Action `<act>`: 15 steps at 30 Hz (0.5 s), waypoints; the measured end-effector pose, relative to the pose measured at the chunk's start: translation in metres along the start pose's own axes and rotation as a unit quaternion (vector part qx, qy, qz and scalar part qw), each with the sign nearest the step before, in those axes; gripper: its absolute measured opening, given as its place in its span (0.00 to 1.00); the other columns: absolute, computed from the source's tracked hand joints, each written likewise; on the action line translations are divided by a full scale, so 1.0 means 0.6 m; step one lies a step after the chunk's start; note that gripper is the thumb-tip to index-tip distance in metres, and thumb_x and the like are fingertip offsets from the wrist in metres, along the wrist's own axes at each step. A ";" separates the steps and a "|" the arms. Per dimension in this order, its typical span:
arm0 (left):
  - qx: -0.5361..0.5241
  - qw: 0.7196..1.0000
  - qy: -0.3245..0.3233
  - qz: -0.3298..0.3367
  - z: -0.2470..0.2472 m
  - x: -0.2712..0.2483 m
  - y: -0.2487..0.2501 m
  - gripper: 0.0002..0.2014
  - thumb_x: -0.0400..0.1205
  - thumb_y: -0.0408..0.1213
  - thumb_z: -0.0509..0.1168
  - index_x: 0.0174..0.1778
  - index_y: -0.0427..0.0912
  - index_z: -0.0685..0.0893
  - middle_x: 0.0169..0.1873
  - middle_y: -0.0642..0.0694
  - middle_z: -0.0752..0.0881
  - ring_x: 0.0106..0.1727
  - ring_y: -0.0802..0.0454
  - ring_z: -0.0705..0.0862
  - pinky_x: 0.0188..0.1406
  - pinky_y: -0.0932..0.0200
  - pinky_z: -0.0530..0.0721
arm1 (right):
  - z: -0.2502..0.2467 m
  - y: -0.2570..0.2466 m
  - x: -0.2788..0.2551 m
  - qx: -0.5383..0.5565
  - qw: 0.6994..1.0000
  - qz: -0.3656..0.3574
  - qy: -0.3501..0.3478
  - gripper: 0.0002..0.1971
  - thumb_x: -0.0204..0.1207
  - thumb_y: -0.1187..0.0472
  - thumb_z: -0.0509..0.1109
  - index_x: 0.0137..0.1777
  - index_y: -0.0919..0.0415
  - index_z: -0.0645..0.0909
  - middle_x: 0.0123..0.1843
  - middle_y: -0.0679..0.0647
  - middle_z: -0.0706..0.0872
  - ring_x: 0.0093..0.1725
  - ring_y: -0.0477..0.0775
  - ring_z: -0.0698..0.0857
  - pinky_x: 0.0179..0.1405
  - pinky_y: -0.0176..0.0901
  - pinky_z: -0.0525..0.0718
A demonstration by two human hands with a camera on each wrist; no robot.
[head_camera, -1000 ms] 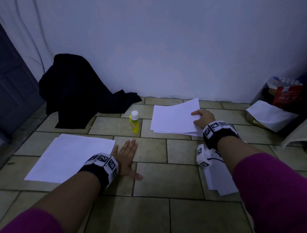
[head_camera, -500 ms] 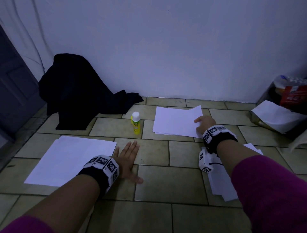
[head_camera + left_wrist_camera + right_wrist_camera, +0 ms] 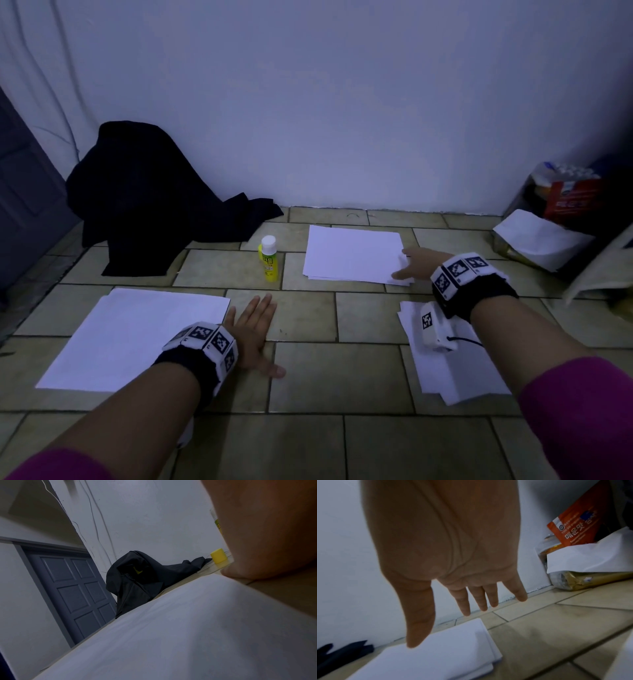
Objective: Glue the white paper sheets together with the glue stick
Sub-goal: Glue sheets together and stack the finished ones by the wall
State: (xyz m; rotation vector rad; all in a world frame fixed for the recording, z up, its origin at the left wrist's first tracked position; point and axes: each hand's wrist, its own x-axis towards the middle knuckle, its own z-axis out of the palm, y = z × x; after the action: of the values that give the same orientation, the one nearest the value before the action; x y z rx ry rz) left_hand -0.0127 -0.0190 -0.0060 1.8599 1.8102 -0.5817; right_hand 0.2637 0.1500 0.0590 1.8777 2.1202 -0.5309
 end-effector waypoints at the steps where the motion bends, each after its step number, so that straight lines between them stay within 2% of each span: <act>1: 0.000 1.000 0.005 -0.001 0.002 0.002 -0.001 0.62 0.73 0.68 0.66 0.81 0.41 0.27 0.81 0.46 0.26 0.83 0.48 0.29 0.80 0.39 0.34 | 0.004 0.004 -0.016 0.004 1.000 -0.008 -0.005 0.36 0.80 0.47 0.67 0.80 0.67 0.59 0.80 0.60 0.66 0.77 0.58 0.70 0.71 0.45 0.69; 3: 0.000 1.000 0.012 0.000 0.006 0.005 -0.003 0.63 0.73 0.69 0.66 0.81 0.40 0.27 0.81 0.46 0.26 0.83 0.48 0.29 0.80 0.39 0.35 | 0.015 0.015 -0.045 0.013 1.000 -0.025 -0.013 0.29 0.77 0.48 0.70 0.71 0.66 0.71 0.72 0.59 0.76 0.65 0.59 0.79 0.59 0.44 0.77; 4: 0.000 1.000 0.015 0.000 0.008 0.006 -0.003 0.63 0.72 0.70 0.66 0.81 0.40 0.27 0.81 0.46 0.26 0.83 0.48 0.30 0.80 0.39 0.35 | 0.026 0.021 -0.056 0.013 0.999 -0.025 -0.023 0.29 0.75 0.47 0.72 0.68 0.65 0.72 0.68 0.59 0.78 0.60 0.57 0.80 0.53 0.43 0.78; 5: 0.000 1.000 0.018 0.000 0.008 0.006 -0.004 0.64 0.71 0.71 0.66 0.82 0.40 0.27 0.81 0.46 0.27 0.83 0.48 0.30 0.80 0.39 0.35 | 0.035 0.024 -0.072 0.015 0.999 -0.017 -0.034 0.31 0.74 0.46 0.73 0.70 0.66 0.71 0.69 0.60 0.77 0.59 0.57 0.80 0.52 0.42 0.78; 8: 0.001 1.000 0.025 -0.007 0.011 0.005 -0.002 0.66 0.69 0.72 0.66 0.82 0.40 0.28 0.82 0.46 0.28 0.83 0.48 0.31 0.80 0.39 0.37 | 0.081 0.029 -0.104 -0.008 0.998 0.023 -0.057 0.39 0.75 0.43 0.71 0.75 0.70 0.64 0.74 0.62 0.72 0.71 0.61 0.74 0.63 0.45 0.74; 10: -0.004 0.999 0.034 -0.012 0.011 0.002 0.000 0.63 0.72 0.70 0.66 0.82 0.39 0.28 0.82 0.45 0.28 0.84 0.49 0.32 0.81 0.40 0.39 | 0.115 0.025 -0.123 -0.036 0.997 0.049 -0.053 0.50 0.70 0.34 0.71 0.80 0.69 0.57 0.81 0.64 0.62 0.79 0.64 0.63 0.74 0.52 0.68; 11: -0.005 0.999 0.036 -0.017 0.010 0.000 0.003 0.62 0.73 0.69 0.65 0.82 0.39 0.29 0.82 0.45 0.28 0.84 0.49 0.32 0.81 0.40 0.40 | 0.129 0.022 -0.132 -0.041 0.996 0.062 -0.050 0.57 0.67 0.31 0.71 0.82 0.69 0.50 0.83 0.64 0.54 0.82 0.65 0.55 0.77 0.56 0.63; 13: -0.003 0.999 0.032 -0.036 0.008 -0.006 0.010 0.61 0.74 0.68 0.64 0.82 0.38 0.29 0.82 0.43 0.28 0.84 0.49 0.33 0.82 0.42 0.41 | 0.151 0.014 -0.144 -0.041 0.994 0.077 -0.062 0.65 0.64 0.29 0.71 0.83 0.68 0.37 0.85 0.63 0.39 0.84 0.66 0.43 0.80 0.59 0.54; 15: -0.006 0.998 0.026 -0.057 0.009 -0.012 0.018 0.59 0.76 0.67 0.63 0.82 0.37 0.29 0.82 0.42 0.28 0.84 0.48 0.33 0.83 0.44 0.42 | 0.162 0.006 -0.150 -0.044 0.994 0.086 -0.060 0.70 0.61 0.26 0.71 0.82 0.69 0.31 0.84 0.64 0.34 0.83 0.67 0.38 0.81 0.60 0.50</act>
State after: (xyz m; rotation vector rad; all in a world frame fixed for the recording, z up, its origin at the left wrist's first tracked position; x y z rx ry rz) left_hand -0.0022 -0.0283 -0.0056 1.7874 1.9603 -0.5658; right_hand 0.2743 0.0276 0.0094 1.9052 1.8560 -0.4902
